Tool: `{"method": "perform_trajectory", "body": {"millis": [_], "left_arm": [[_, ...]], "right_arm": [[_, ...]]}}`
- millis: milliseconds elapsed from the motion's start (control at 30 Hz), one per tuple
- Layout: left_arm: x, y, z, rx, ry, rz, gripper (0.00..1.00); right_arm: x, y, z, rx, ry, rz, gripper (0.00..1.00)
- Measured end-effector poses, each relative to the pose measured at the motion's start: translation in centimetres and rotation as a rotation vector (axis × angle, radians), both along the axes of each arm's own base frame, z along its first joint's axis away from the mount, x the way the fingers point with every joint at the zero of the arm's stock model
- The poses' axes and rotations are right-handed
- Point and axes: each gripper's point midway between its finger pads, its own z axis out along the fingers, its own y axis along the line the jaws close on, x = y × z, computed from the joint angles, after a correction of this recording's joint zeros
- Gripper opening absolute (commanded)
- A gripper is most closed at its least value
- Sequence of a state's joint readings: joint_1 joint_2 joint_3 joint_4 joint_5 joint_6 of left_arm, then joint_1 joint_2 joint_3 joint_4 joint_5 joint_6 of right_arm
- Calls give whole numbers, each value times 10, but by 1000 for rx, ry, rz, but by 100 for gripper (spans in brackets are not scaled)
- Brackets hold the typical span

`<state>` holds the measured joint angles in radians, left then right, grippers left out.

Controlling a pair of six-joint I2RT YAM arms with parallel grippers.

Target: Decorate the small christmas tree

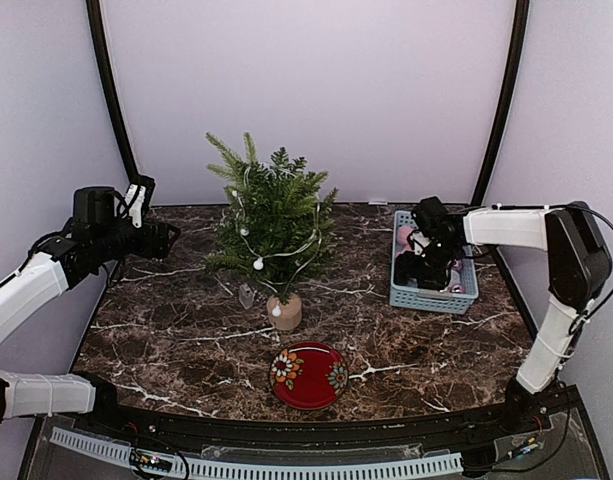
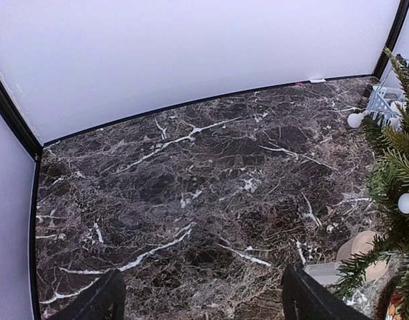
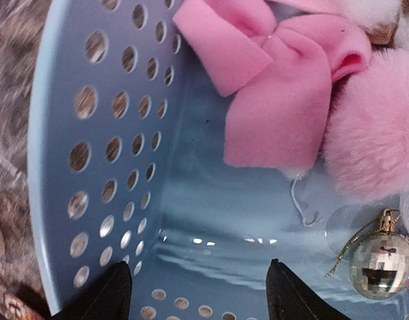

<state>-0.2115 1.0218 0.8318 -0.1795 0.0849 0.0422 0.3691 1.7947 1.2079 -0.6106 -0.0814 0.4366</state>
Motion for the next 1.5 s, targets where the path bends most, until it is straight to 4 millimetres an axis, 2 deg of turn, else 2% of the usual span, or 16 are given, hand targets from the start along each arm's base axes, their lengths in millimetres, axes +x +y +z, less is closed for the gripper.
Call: {"method": "perform_trajectory", "body": {"millis": [100, 167, 267, 333, 400, 533, 667, 800, 1033, 1167, 1267, 1500], "left_arm": [[0, 0, 0, 2, -3, -1, 83], [0, 0, 1, 2, -6, -2, 83], [0, -1, 2, 0, -9, -5, 82], [0, -1, 2, -2, -9, -8, 82], [0, -2, 2, -3, -9, -10, 82], [-1, -2, 2, -5, -10, -13, 82], [-1, -2, 2, -6, -13, -13, 82], [-1, -2, 1, -6, -15, -12, 82], [-1, -2, 1, -5, -15, -12, 81], [-1, -2, 1, -5, -15, -11, 82], [-1, -1, 1, -4, -15, -9, 81], [-1, -1, 0, -1, -15, -9, 81]], "right_arm": [[-43, 36, 12, 48, 22, 70, 71], [-61, 50, 26, 73, 10, 90, 71], [-65, 50, 51, 90, -47, 62, 69], [-57, 39, 66, 66, -115, 14, 68], [-50, 29, 71, 26, -157, -24, 66], [-38, 19, 56, -43, -155, -57, 62], [-24, 23, 28, -86, -131, -57, 58], [-14, 25, 13, -114, -132, -49, 50], [4, 30, 2, -136, -152, -56, 35], [6, 28, -2, -150, -153, -67, 20], [9, 27, -1, -153, -167, -78, 1], [6, 19, 8, -158, -196, -102, 0]]}}
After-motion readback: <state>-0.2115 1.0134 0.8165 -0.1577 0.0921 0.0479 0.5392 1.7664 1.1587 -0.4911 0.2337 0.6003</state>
